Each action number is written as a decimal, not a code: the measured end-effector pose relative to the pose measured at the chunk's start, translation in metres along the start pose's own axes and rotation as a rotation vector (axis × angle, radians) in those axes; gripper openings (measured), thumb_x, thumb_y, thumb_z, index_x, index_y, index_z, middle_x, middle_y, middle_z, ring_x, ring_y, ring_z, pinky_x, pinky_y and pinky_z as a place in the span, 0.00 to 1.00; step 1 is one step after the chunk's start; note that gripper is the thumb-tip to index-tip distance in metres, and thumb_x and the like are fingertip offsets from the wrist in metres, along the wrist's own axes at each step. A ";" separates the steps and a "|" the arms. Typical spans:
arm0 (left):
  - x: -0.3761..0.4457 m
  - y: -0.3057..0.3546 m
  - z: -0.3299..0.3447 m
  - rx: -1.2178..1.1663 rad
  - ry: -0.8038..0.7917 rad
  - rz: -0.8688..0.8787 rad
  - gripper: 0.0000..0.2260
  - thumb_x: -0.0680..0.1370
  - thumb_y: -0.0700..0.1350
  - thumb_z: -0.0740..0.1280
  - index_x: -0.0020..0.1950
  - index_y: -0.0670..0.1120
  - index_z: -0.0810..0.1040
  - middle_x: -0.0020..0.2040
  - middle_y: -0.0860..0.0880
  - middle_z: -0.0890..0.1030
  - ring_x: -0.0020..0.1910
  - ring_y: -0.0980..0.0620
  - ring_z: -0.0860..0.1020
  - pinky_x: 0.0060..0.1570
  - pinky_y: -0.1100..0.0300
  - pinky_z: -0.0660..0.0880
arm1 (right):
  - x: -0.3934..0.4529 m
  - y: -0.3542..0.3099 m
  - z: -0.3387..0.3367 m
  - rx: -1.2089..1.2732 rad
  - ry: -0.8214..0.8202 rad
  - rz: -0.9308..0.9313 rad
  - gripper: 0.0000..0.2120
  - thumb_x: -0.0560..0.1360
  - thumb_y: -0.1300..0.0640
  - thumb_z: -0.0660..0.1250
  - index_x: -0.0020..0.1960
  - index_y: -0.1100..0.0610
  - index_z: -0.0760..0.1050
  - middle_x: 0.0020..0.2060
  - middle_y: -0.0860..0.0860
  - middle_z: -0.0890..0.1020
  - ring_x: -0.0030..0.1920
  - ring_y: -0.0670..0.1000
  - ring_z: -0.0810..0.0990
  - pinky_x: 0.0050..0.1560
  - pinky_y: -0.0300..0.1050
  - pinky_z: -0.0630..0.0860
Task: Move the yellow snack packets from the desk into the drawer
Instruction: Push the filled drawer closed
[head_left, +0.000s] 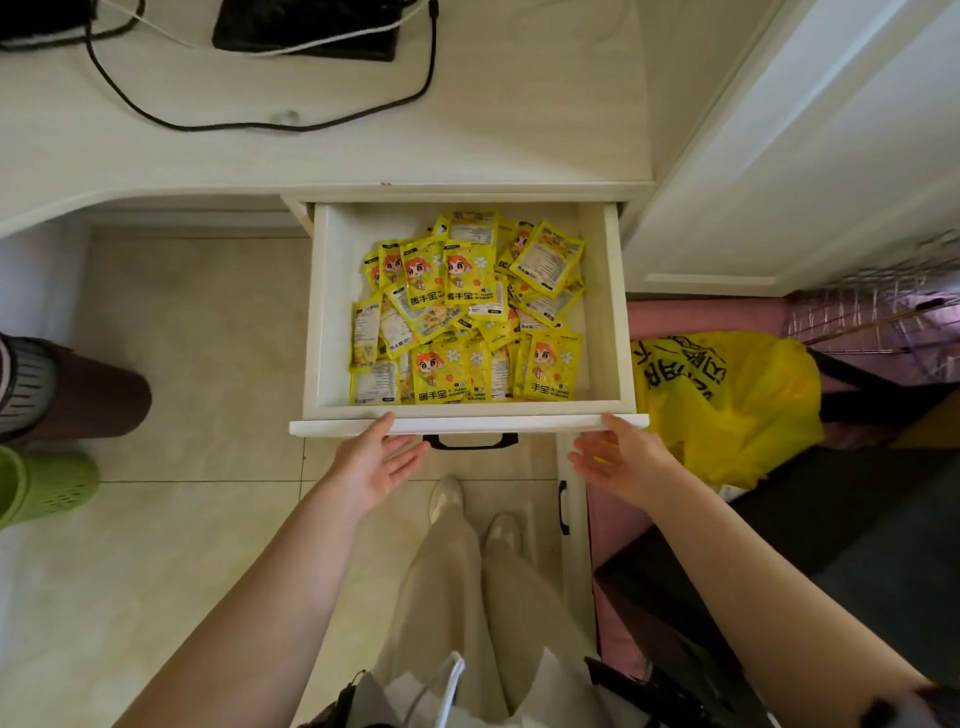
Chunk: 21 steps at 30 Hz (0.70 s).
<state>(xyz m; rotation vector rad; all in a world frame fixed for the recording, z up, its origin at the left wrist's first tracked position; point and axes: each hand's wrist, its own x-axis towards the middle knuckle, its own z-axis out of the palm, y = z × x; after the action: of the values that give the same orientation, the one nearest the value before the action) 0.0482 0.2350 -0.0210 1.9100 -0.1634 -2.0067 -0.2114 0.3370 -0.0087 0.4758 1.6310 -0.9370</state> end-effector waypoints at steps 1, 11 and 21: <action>0.001 0.001 0.002 -0.033 -0.004 -0.001 0.15 0.81 0.44 0.63 0.65 0.41 0.69 0.60 0.36 0.77 0.47 0.41 0.81 0.44 0.50 0.77 | 0.000 -0.002 0.000 0.026 -0.016 0.010 0.16 0.79 0.59 0.63 0.65 0.63 0.68 0.60 0.63 0.77 0.59 0.63 0.79 0.44 0.57 0.81; 0.007 0.004 0.009 -0.172 0.030 0.014 0.08 0.80 0.38 0.63 0.55 0.35 0.72 0.51 0.30 0.78 0.46 0.32 0.80 0.34 0.52 0.82 | 0.002 -0.009 0.005 0.100 -0.091 0.012 0.11 0.82 0.63 0.54 0.64 0.62 0.64 0.56 0.66 0.79 0.47 0.63 0.82 0.43 0.60 0.78; 0.010 0.000 0.012 -0.251 0.069 0.040 0.06 0.79 0.38 0.64 0.50 0.34 0.72 0.52 0.29 0.76 0.37 0.32 0.82 0.33 0.53 0.82 | 0.002 -0.010 0.007 0.132 -0.103 0.003 0.10 0.82 0.64 0.54 0.63 0.63 0.63 0.46 0.66 0.80 0.45 0.64 0.82 0.40 0.60 0.78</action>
<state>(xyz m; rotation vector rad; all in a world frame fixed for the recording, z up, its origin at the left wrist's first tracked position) 0.0363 0.2299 -0.0294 1.7994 0.0657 -1.8356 -0.2151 0.3251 -0.0080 0.5116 1.4813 -1.0543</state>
